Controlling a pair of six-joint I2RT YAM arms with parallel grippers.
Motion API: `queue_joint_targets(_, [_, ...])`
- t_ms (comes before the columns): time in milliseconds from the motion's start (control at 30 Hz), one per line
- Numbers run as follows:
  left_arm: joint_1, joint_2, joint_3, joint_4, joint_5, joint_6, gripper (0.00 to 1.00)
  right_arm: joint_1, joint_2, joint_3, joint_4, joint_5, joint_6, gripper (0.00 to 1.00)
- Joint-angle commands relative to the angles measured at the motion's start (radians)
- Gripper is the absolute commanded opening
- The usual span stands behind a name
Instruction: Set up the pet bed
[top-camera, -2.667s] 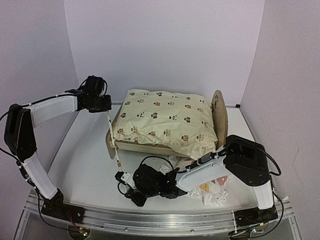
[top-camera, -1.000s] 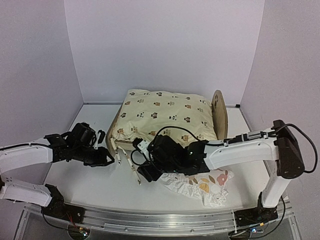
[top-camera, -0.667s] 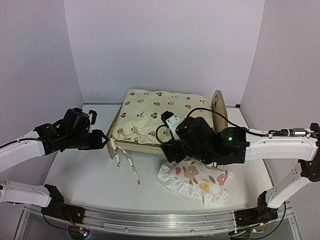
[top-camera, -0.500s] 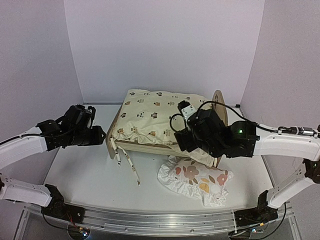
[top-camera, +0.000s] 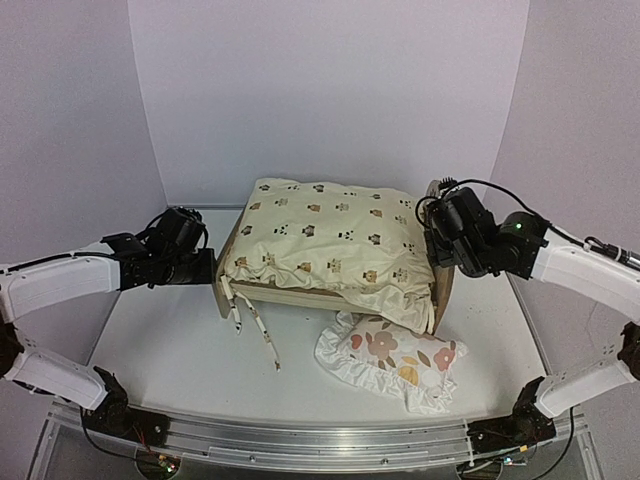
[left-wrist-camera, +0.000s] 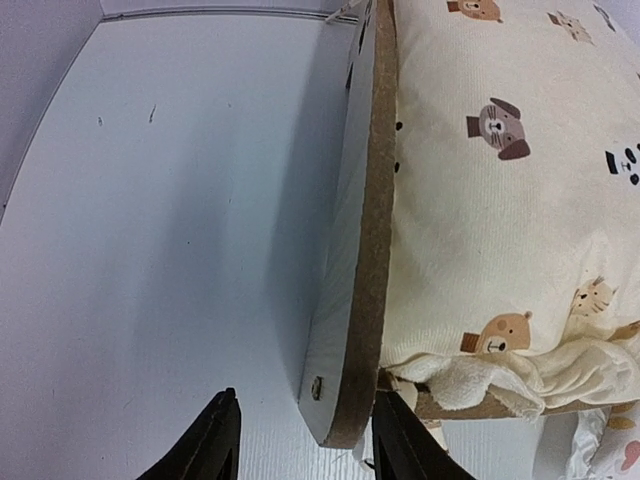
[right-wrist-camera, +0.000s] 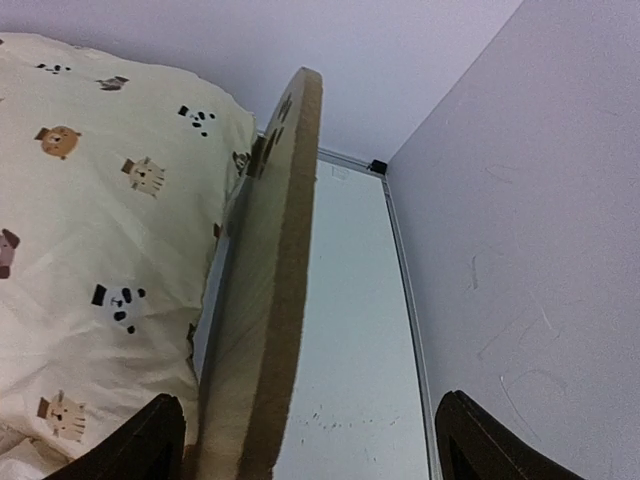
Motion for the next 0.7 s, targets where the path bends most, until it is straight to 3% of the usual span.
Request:
queue_joint_targets(0, [0.039, 0.028, 0.039, 0.078, 0.008, 0.036, 0.46, -0.083, 0.012, 0.002, -0.048, -0.084, 0.059, 0.87])
queue_joint_targets(133, [0.076, 0.067, 0.039, 0.113, 0.052, 0.054, 0.41, -0.115, 0.057, -0.001, -0.051, -0.172, 0.082, 0.78])
queue_joint_targets(300, [0.088, 0.096, 0.036, 0.133, 0.060, 0.060, 0.30, -0.117, 0.107, 0.027, -0.053, -0.217, 0.066, 0.50])
queue_joint_targets(500, [0.089, 0.059, 0.018, 0.128, 0.075, 0.039, 0.28, -0.116, 0.184, 0.093, -0.053, -0.311, 0.033, 0.27])
queue_joint_targets(667, [0.086, -0.044, 0.015, 0.022, -0.015, -0.019, 0.26, -0.106, 0.262, 0.135, -0.032, -0.418, 0.049, 0.19])
